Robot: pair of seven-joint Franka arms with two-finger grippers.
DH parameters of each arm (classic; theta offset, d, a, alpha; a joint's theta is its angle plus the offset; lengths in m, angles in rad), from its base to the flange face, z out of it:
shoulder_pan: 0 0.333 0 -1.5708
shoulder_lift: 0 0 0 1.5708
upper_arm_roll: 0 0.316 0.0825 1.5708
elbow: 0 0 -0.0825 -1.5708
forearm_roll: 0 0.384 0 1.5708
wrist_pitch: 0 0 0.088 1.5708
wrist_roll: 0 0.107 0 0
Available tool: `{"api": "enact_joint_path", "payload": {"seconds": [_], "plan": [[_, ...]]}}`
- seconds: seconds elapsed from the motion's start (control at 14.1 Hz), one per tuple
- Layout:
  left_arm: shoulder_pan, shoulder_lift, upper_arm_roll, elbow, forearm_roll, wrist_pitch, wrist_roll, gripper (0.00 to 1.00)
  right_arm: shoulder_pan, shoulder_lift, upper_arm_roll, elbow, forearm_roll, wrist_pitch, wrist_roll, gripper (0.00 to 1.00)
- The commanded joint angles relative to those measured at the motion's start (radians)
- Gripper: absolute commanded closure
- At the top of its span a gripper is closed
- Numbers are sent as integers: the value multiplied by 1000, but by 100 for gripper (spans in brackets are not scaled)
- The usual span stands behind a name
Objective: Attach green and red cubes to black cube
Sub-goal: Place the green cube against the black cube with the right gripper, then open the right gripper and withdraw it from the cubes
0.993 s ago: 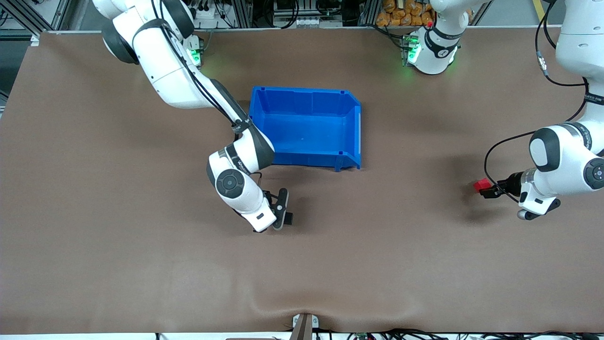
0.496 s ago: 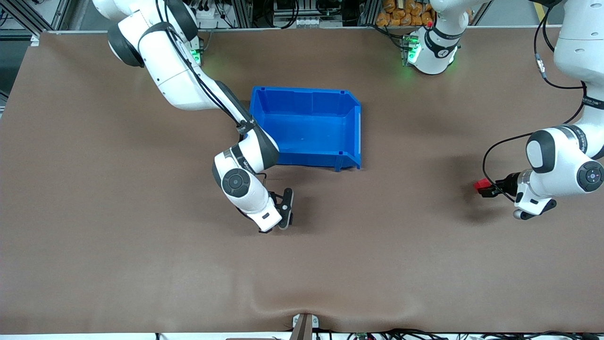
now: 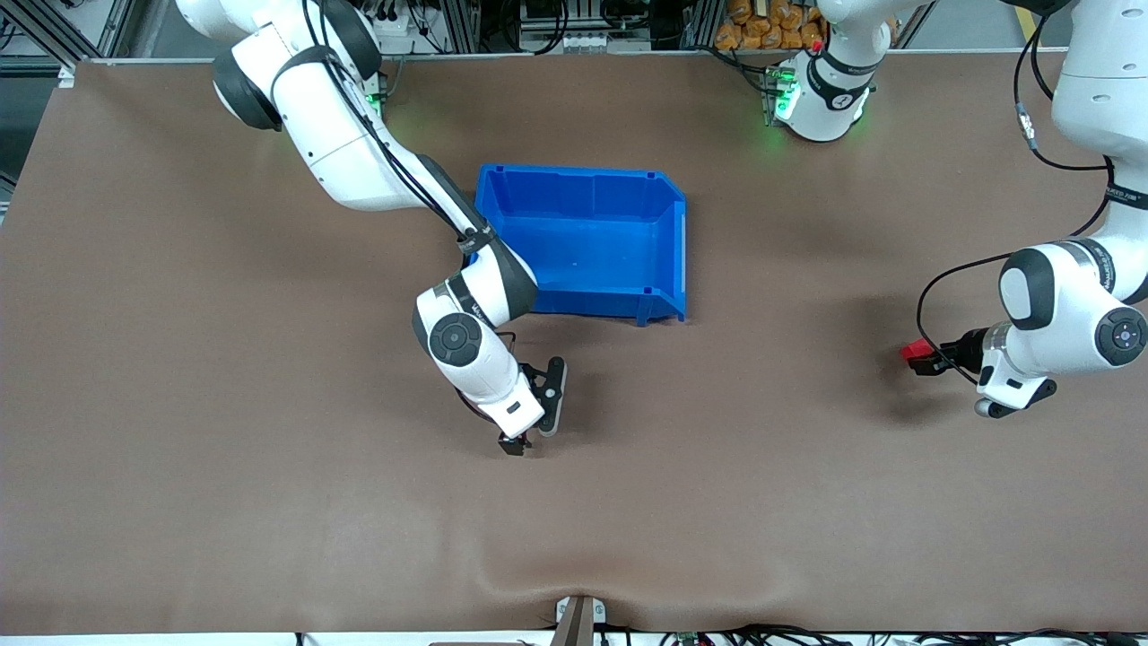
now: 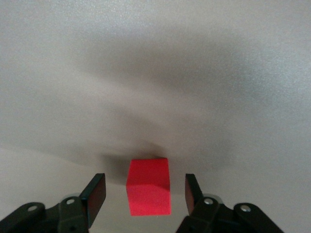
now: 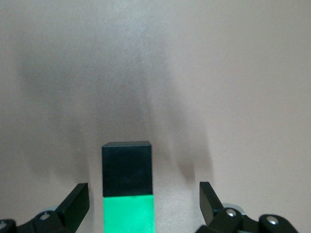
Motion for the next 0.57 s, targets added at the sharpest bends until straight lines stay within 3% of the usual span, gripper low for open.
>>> {"api": "enact_joint_path", "payload": {"seconds": [0.0, 0.5], "plan": [[11, 20, -8, 24, 20, 2, 7, 29, -2, -52, -10, -19, 16, -47, 1, 0], [9, 29, -8, 28, 17, 2, -2, 32, -97, -241, -20, -31, -10, -348, 153, 0]]}}
